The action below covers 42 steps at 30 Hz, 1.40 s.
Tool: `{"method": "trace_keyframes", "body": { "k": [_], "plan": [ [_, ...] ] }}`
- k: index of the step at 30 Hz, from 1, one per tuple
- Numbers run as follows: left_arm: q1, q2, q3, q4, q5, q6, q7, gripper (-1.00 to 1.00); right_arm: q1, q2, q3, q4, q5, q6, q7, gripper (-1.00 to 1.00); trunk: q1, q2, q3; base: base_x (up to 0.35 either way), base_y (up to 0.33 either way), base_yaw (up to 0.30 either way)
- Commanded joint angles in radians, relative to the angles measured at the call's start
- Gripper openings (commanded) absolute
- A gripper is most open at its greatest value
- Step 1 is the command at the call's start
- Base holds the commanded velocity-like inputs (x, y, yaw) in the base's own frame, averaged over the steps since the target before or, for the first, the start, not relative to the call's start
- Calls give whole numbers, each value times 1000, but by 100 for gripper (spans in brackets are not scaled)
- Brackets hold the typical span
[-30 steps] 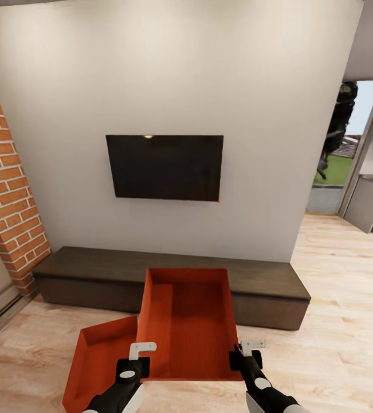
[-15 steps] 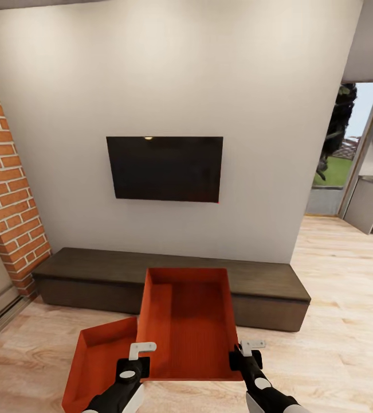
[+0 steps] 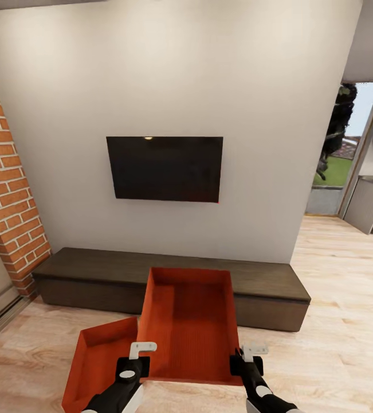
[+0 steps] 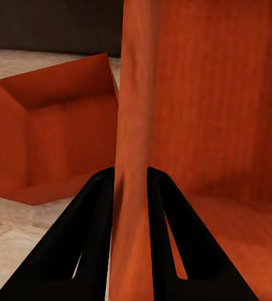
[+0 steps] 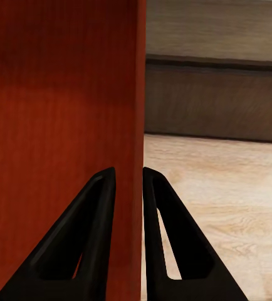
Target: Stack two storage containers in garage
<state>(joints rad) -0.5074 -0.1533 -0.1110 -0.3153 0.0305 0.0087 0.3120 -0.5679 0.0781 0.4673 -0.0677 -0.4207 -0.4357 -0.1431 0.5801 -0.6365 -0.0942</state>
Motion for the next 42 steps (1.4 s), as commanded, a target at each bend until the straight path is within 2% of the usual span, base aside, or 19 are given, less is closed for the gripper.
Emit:
{"method": "trace_keyframes", "body": {
  "k": [1,6,14,15,42],
  "plan": [
    [0,1,-2,2,9,2,13,-100,-1,0,3,-5,0,-8,0,-100,0,-2,-2,0,0,0],
    [0,1,-4,2,2,2,12,-100,-1,-1,144,3,-149,-22,-2,-100,0,-2,-2,0,0,-154],
    [0,1,-8,2,-6,2,10,-100,-1,0,399,17,-415,-34,-5,-100,0,-2,-2,0,0,-278],
    [0,1,25,2,19,2,15,-100,-1,0,-285,-50,326,-33,4,-100,0,-2,-2,0,0,-282],
    [0,1,25,1,19,2,15,-100,-1,-2,-288,-50,326,-33,5,-100,0,-2,-2,0,0,-283]
  ]
}}
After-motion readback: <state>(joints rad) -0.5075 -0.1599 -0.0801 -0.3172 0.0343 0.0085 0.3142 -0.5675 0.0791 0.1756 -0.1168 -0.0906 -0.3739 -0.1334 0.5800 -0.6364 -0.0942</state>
